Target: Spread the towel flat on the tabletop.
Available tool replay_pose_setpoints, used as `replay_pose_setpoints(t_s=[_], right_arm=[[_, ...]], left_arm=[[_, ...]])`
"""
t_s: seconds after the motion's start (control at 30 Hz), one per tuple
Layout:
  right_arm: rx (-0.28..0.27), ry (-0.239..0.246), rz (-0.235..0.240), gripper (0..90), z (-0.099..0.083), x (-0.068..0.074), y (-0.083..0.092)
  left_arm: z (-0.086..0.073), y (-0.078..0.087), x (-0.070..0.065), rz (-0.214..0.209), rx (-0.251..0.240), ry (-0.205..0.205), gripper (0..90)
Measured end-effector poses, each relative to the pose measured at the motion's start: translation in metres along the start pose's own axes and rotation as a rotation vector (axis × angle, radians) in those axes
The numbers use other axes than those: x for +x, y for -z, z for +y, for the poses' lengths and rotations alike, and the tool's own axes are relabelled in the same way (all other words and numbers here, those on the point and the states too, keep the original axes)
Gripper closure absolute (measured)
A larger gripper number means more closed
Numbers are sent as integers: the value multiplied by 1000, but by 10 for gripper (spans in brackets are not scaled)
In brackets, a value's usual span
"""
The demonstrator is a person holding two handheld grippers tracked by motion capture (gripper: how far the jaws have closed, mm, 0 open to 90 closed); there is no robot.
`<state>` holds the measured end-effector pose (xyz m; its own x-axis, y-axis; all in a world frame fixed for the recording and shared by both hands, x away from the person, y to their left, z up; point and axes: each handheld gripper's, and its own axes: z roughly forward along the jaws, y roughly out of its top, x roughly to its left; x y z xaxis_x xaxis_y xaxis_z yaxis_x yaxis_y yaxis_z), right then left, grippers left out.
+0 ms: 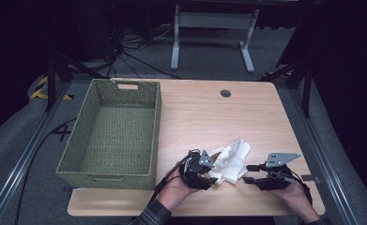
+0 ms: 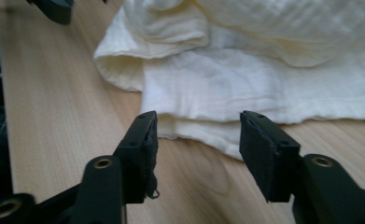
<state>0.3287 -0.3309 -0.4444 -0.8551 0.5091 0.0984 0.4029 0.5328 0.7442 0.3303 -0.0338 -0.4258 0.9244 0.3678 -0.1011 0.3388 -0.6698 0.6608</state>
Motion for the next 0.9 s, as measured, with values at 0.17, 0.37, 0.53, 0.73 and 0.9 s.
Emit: replay_pose_setpoints(t_s=[0.17, 0.37, 0.53, 0.73, 0.9], right_arm=[[15, 25, 33, 550, 6, 6, -10], [25, 61, 47, 601, 12, 12, -22], [59, 82, 45, 654, 13, 14, -31], [72, 87, 33, 813, 13, 13, -33], [57, 89, 25, 845, 14, 13, -29]], left_arm=[[0, -12, -3, 2, 25, -8, 518], [0, -24, -2, 10, 45, 8, 504], [1, -34, -6, 48, 82, -25, 515], [2, -34, -6, 81, 82, -36, 750], [2, -25, -1, 67, 41, -8, 840]])
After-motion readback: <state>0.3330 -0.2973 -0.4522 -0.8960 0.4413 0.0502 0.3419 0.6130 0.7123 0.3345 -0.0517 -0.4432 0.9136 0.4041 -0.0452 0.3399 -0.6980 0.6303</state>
